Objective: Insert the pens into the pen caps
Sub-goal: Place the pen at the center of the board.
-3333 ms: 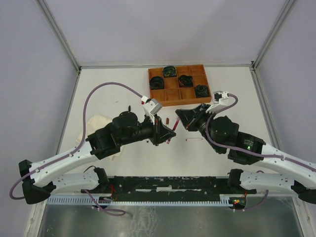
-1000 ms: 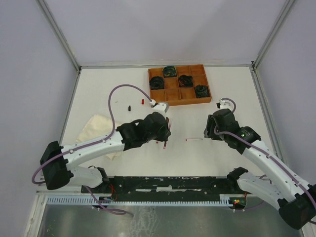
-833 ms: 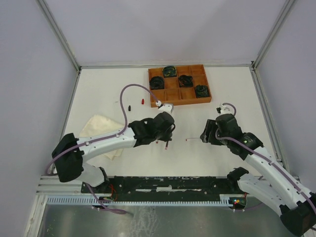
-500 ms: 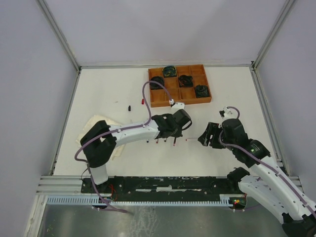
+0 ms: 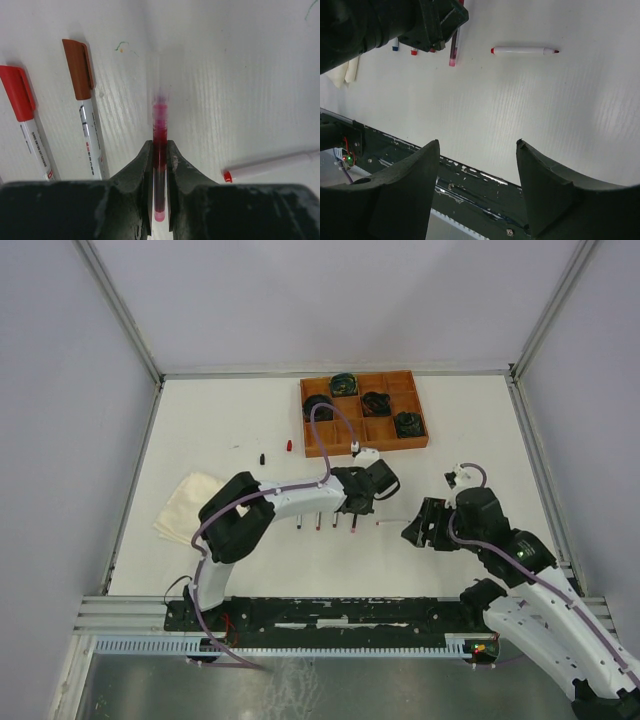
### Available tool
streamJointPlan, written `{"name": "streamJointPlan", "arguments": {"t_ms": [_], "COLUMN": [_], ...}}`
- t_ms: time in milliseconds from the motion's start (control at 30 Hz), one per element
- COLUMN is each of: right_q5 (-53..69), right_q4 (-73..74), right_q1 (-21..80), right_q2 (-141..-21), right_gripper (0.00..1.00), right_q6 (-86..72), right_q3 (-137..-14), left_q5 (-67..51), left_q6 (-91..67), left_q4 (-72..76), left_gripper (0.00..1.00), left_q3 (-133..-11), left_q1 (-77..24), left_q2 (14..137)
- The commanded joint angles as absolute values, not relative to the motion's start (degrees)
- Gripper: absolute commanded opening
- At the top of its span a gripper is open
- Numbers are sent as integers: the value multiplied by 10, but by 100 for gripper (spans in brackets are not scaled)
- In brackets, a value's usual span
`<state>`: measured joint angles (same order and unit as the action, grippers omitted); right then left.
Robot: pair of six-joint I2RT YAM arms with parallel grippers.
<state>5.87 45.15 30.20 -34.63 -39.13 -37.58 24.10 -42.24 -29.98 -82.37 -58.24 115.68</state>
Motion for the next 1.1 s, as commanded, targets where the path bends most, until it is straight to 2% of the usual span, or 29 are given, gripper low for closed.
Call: {"name": "streamJointPlan", "arguments": {"t_ms": [0, 233, 367, 533, 767, 933, 1067], "right_q5": [77, 72, 67, 41, -31, 7, 23], "right_q4": [458, 475, 481, 497, 483, 431, 390], "right_q1": [300, 300, 299, 299, 299, 299, 299], "right_q2": [-336, -345, -360, -374, -395, -439, -475], "right_gripper": [70, 70, 71, 71, 71, 72, 72], "right_q6": [-376, -366, -365, -359, -360, -316, -297], "right_q3": [-397, -408, -416, -431, -429, -435, -445], "left_q5": [267, 260, 262, 260, 251, 218, 149], "left_q6": [-455, -479, -473, -439, -340, -274, -252], "left_q4": [-310, -321, -313, -286, -261, -225, -212], "left_gripper": [4, 25, 31, 35, 34, 34, 34], "left_q3": [-860, -846, -832, -824, -796, -710, -638], "left_q1": [-569, -566, -566, -567, -566, -562, -535], "left_q2": [1177, 1180, 1163, 1123, 1011, 891, 802]}}
